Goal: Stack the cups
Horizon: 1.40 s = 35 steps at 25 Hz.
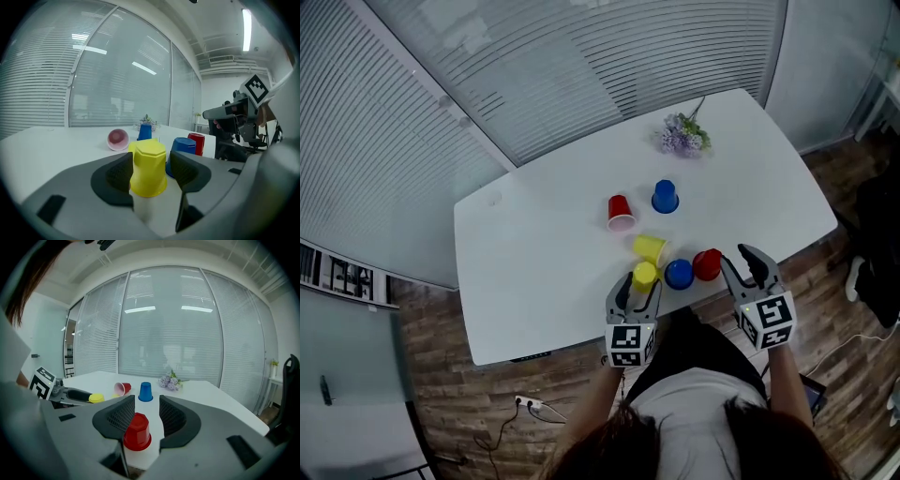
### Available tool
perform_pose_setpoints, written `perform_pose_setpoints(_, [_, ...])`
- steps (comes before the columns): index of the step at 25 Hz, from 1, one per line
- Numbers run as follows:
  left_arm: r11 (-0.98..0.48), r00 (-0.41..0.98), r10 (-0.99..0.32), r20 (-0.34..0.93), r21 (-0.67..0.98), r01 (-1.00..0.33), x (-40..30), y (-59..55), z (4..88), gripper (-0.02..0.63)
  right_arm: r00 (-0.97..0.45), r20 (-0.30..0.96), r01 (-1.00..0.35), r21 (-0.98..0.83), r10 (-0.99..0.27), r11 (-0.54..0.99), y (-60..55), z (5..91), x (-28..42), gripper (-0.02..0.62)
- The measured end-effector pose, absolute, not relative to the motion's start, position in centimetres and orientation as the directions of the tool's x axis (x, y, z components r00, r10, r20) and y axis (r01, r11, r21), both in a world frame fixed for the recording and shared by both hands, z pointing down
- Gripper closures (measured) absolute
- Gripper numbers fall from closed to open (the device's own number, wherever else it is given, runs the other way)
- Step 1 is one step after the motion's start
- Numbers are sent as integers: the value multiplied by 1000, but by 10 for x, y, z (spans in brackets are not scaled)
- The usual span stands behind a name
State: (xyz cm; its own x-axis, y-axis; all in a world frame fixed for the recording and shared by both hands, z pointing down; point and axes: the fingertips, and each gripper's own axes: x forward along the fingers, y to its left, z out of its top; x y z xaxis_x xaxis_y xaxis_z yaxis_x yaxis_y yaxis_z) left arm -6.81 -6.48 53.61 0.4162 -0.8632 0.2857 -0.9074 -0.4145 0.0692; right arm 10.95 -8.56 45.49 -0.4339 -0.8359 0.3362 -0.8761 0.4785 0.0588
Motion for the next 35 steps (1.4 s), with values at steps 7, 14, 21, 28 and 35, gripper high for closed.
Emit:
perform_pose_setpoints(7, [-415, 434, -854, 288, 127, -901, -67, -58, 538, 354, -469, 351, -842, 101, -811, 530, -102, 435, 99, 417])
perform_pose_setpoints(14, [-367, 412, -864, 289, 198, -909, -79, -44, 532, 354, -548, 414, -769, 94, -727, 633, -129, 427, 83, 417])
perform_pose_setpoints(21, [-251, 323, -901, 290, 257, -933, -106, -30, 518, 411, -606, 456, -699, 85, -652, 710, -155, 427, 66, 414])
perform_pose_setpoints(28, [-65, 159, -918, 362, 259, -964, -145, -28, 526, 573, -656, 510, -606, 83, -557, 791, -193, 434, 55, 392])
perform_pose_setpoints(35, [57, 53, -896, 441, 231, -971, -167, -21, 542, 580, -688, 573, -501, 71, -446, 863, -221, 457, 41, 367])
